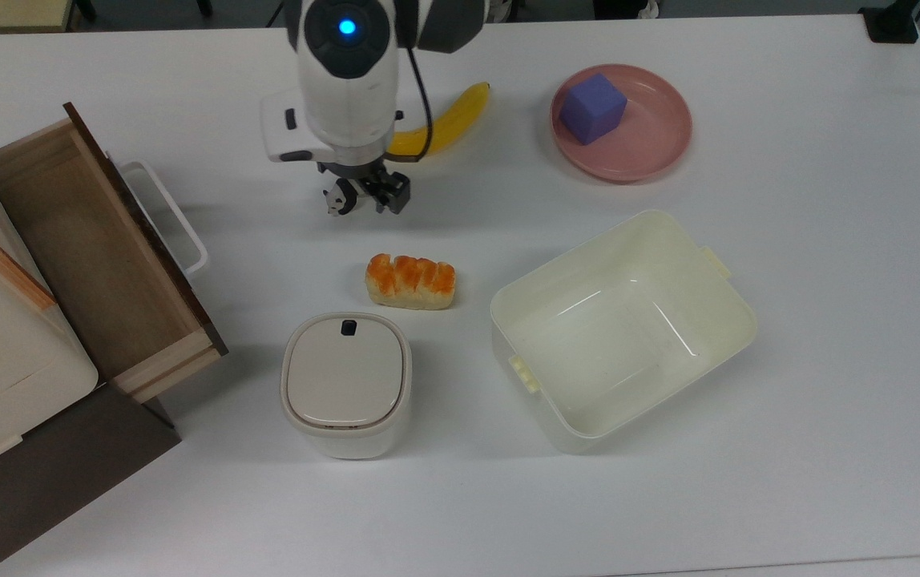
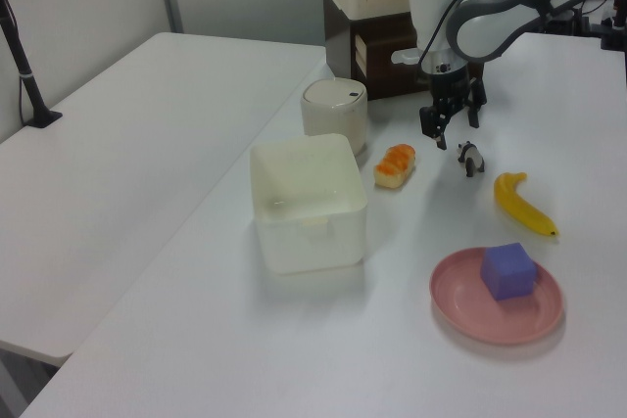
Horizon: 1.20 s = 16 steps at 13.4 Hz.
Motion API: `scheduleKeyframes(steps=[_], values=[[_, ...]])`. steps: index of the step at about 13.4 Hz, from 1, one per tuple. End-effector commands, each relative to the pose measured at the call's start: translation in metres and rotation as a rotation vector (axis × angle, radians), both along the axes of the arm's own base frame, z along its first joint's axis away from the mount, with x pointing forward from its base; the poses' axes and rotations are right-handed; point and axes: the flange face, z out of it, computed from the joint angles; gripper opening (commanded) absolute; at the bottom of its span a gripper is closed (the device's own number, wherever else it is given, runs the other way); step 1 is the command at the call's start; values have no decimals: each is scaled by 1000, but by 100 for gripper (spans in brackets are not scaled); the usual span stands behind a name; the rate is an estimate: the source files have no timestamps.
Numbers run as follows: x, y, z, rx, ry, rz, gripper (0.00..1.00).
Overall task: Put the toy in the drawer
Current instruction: 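Move the gripper over the panda toy and grasp it, then lift the panda toy and carry it to the open drawer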
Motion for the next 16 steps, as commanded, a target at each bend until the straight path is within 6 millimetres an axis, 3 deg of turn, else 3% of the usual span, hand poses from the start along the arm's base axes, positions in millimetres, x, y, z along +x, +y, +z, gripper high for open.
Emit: scheduleKeyframes(steps=[1,3,4,7,10,11,15,16], values=[[-18,-7,-19,-16,21,-38,95],[-18,-4,-31,-13,19,-33,95],[-22,-3,-38,-12,31,-31,87],[-26,-3,-45,-10,26,-27,46],[-24,-2,-36,-4,17,14,9],[-23,0,-28,4,15,54,5],[0,2,70,30,-12,326,4],[15,-5,105,23,-64,404,4]])
